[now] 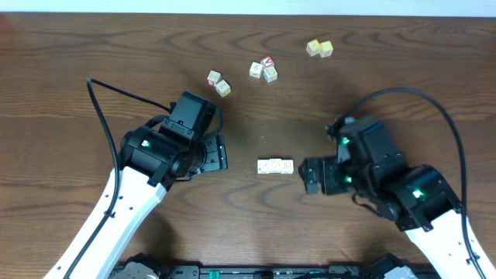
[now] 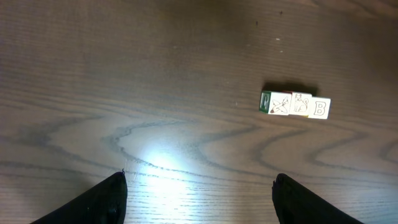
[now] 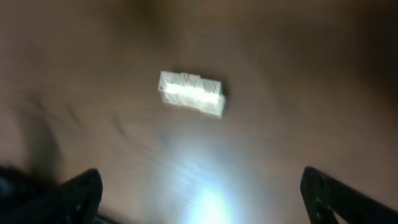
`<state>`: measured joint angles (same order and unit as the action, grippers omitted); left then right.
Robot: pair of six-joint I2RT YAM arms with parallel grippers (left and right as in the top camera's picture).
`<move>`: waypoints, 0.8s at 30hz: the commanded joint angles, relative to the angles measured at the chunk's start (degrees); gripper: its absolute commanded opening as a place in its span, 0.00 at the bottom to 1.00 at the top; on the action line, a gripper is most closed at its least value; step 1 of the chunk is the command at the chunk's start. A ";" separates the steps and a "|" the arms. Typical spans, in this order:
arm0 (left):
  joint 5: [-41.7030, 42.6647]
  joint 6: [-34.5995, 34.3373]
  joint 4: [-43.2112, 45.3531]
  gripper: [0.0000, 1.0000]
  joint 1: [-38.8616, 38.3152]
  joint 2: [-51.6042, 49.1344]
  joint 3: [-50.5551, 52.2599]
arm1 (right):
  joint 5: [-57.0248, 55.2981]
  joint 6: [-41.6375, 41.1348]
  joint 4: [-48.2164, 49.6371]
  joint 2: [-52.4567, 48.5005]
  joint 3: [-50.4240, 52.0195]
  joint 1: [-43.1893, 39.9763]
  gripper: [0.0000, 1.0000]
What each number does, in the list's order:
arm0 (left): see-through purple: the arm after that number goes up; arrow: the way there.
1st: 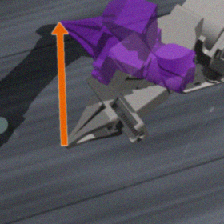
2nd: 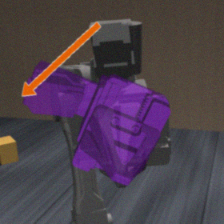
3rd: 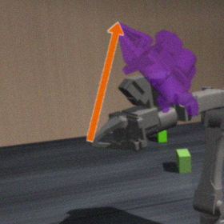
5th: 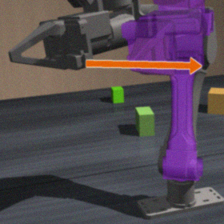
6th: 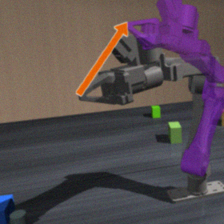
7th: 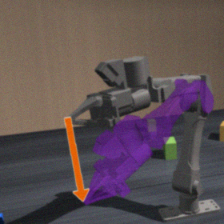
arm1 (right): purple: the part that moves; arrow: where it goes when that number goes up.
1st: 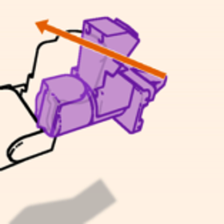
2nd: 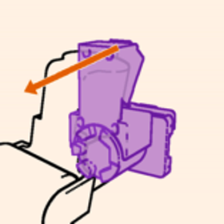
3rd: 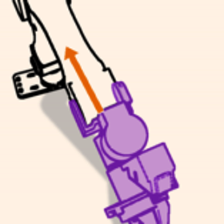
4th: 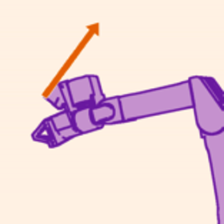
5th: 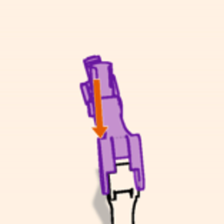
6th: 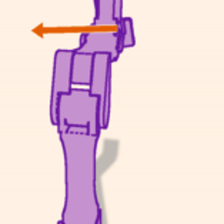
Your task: Lift 3 blocks
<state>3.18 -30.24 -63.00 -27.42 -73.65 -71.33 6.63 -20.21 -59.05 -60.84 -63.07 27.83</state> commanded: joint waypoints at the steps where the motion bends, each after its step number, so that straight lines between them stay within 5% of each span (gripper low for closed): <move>1: -0.87 -0.33 -0.15 0.75 0.13 -0.09 -0.85 | 6.86 16.15 9.44 7.08 6.23 -7.32 0.99; 10: -0.90 -0.33 -0.15 0.75 0.13 -0.09 -0.85 | 11.87 17.29 36.33 34.91 31.91 -26.16 0.99; 15: -0.87 -0.33 -0.15 0.75 0.13 -0.09 -0.85 | 8.55 17.31 51.45 50.42 47.60 -28.65 0.99; 24: -0.87 -0.33 -0.15 0.75 0.13 -0.09 -0.85 | 0.90 17.27 58.62 60.24 58.73 -28.65 0.99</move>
<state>3.01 -30.24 -63.00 -27.42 -73.73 -71.40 11.94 -3.62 -2.02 -2.22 -6.20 -0.58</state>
